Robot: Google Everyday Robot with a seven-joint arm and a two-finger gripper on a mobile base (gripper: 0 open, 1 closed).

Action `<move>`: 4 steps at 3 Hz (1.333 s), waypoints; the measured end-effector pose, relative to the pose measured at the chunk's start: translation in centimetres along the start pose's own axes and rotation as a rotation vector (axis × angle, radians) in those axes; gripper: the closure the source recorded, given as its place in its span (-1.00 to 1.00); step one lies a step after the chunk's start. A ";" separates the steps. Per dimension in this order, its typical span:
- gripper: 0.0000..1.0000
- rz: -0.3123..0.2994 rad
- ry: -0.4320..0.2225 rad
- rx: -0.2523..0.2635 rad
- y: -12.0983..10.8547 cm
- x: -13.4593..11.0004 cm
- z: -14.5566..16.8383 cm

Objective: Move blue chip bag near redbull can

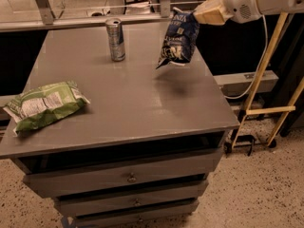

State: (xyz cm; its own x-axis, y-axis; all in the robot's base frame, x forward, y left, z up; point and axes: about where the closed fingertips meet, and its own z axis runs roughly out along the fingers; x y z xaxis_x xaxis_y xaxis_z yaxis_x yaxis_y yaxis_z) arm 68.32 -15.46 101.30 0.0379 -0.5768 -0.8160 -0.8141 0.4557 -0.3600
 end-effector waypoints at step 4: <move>1.00 0.173 -0.193 -0.270 2.8 0.5 10.6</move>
Offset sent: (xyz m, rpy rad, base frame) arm 0.0389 0.0641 -0.0540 0.2854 0.1570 0.2160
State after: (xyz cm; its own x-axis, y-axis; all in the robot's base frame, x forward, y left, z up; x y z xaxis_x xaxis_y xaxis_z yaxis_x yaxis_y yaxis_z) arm 72.23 -7.29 95.04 -0.0262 -0.3565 -0.9339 -0.9406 0.3252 -0.0978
